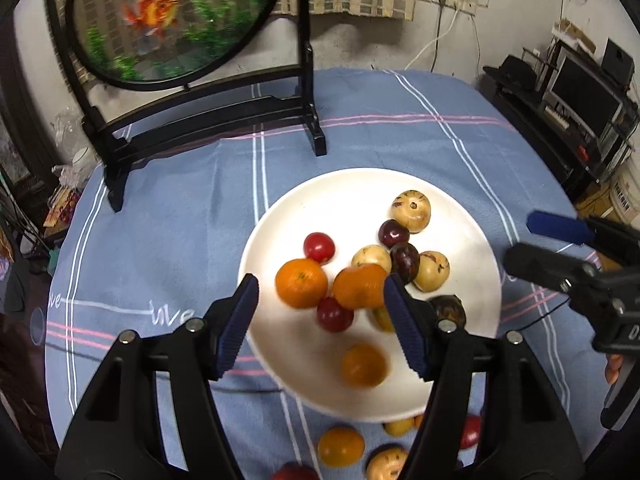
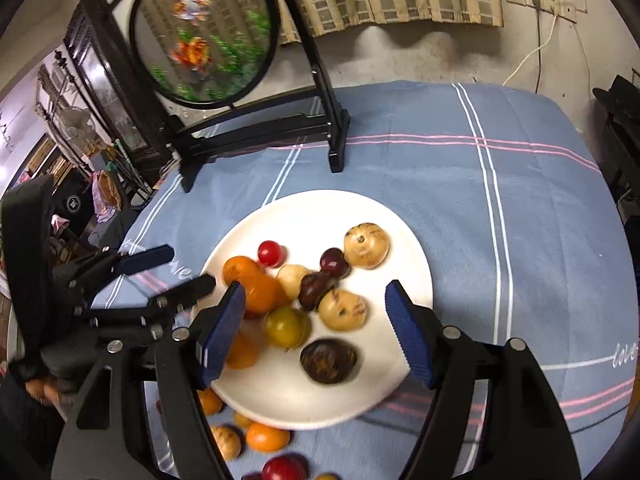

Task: Organize fruits
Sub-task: 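Withdraw both tools from the plate back toward the fruit pile, then grasp a red apple with the left tool while the right tool grasps a dark red plum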

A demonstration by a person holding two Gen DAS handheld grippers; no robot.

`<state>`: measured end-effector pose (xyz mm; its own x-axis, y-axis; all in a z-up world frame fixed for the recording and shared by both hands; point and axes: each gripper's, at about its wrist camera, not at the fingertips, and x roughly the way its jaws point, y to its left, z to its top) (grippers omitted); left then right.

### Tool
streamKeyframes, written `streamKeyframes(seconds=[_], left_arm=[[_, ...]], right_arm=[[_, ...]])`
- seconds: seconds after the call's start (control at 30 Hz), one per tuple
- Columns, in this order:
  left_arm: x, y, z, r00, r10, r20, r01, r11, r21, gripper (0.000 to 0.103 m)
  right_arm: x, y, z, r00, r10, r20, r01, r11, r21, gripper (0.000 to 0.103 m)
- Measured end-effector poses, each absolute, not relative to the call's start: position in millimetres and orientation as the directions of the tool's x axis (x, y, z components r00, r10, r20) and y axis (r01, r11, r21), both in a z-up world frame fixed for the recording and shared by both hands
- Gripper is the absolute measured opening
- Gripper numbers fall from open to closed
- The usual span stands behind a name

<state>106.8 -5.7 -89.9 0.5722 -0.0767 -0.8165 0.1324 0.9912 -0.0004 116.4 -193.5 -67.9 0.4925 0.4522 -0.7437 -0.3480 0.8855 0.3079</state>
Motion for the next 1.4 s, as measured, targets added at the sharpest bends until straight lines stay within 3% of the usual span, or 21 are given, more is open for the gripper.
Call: streamKeyframes(seconds=[0.1, 0.23, 0.4, 0.7, 0.87, 1.23, 1.27, 1.3, 1.37, 1.4], left_arm=[[86.9, 12.0, -84.1, 0.582, -0.074, -0.810, 0.100, 0.995, -0.019, 0.075], [52.9, 38.7, -83.8, 0.582, -0.062, -0.811, 0.064, 0.997, -0.031, 0.076], [17.5, 58.7, -95.2, 0.553, -0.033, -0.832, 0.045, 0.999, -0.010, 0.077], [-30.6, 79.1, -122.0, 0.487, -0.042, -0.872, 0.025, 0.999, -0.034, 0.077], [-43.0, 79.3, -130.4, 0.466, -0.061, -0.883, 0.057, 0.998, -0.039, 0.077], [-25.8, 39.6, -175.0, 0.399, -0.105, -0.911, 0.199, 0.980, -0.026, 0.077], [-20.3, 37.2, -182.2, 0.385, -0.102, -0.917, 0.202, 0.979, -0.024, 0.076], [-17.3, 36.3, -187.4, 0.375, -0.096, -0.922, 0.200, 0.980, -0.021, 0.068], [-12.3, 36.0, -197.4, 0.335, -0.096, -0.937, 0.205, 0.978, -0.027, 0.043], [-12.2, 38.4, -197.8, 0.330, -0.110, -0.937, 0.199, 0.979, -0.045, 0.043]], right_arm=[[82.9, -193.0, -65.5, 0.497, 0.445, -0.745, -0.381, 0.883, 0.273, 0.073], [23.4, -182.1, -78.7, 0.466, 0.456, -0.758, -0.468, 0.854, 0.226, 0.073], [-45.1, -152.4, -122.8, 0.360, 0.403, -0.841, -0.581, 0.803, 0.137, 0.073], [-44.4, -138.6, -169.3, 0.316, 0.338, -0.886, -0.509, 0.849, 0.143, 0.064], [-36.9, -127.9, -179.8, 0.302, 0.331, -0.894, -0.513, 0.847, 0.141, 0.029], [-48.1, -147.2, -163.9, 0.296, 0.374, -0.879, -0.454, 0.865, 0.214, 0.028], [-48.7, -147.8, -164.5, 0.295, 0.374, -0.879, -0.450, 0.866, 0.217, 0.028], [-49.5, -148.3, -165.3, 0.293, 0.373, -0.880, -0.444, 0.869, 0.220, 0.028], [-53.4, -150.0, -164.2, 0.292, 0.371, -0.882, -0.437, 0.872, 0.222, 0.028], [-53.6, -150.8, -164.0, 0.291, 0.373, -0.881, -0.434, 0.872, 0.225, 0.028]])
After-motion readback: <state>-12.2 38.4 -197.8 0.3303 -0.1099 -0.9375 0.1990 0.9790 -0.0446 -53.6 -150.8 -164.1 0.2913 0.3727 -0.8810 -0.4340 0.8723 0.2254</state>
